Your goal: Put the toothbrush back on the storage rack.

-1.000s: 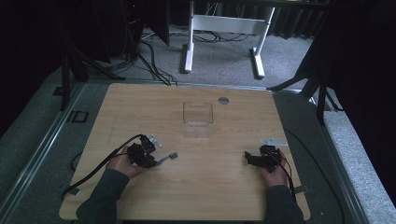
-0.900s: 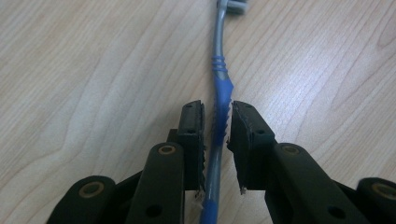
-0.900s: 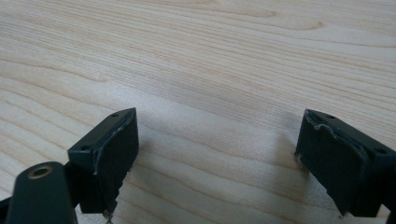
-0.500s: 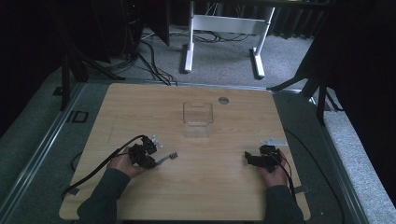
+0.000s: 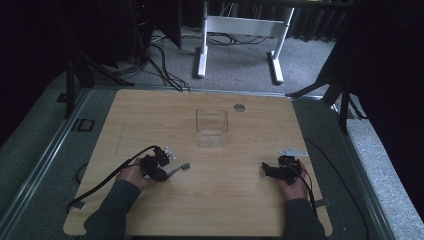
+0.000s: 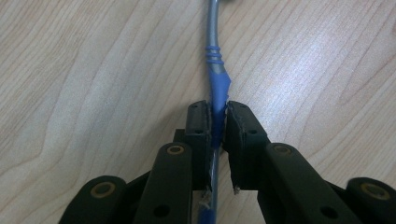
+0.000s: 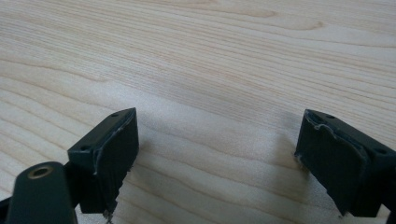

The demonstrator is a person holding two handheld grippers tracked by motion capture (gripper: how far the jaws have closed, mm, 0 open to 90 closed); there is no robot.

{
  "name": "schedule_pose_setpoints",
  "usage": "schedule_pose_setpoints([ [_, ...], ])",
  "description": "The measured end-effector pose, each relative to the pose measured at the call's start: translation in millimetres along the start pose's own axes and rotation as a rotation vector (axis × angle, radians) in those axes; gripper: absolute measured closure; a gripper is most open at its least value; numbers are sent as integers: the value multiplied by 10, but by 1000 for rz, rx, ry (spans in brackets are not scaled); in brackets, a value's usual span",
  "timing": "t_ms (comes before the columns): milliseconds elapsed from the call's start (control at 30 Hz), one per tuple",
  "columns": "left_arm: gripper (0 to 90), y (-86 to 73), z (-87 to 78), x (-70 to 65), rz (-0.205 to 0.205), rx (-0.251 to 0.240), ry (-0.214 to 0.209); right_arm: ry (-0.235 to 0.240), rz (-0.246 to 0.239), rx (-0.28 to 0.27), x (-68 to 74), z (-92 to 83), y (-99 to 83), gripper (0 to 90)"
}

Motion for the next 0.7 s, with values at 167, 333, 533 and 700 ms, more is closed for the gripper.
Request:
schedule_pose_setpoints([
  [167, 801, 4, 9, -3, -4, -1, -1, 0, 0, 0, 0, 0, 0, 126],
  [333, 805, 14, 10, -1, 4, 2, -1, 0, 0, 0, 0, 0, 0, 126],
  [533, 814, 11, 10, -15, 25, 3, 6, 0, 0, 0, 0, 0, 0, 126],
  [700, 818, 8, -6, -9, 23, -1, 34, 0, 1, 0, 0, 0, 0, 126],
])
Point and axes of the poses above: each handheld gripper's, and its own axes: z roughly forward along the jaws, y roughly out of its top, x roughly to its left, the point moved 3 cm from there along z, roughly forward along the jaws, and after that the axes turned 4 degrees about -z, right-handed, at the moved point
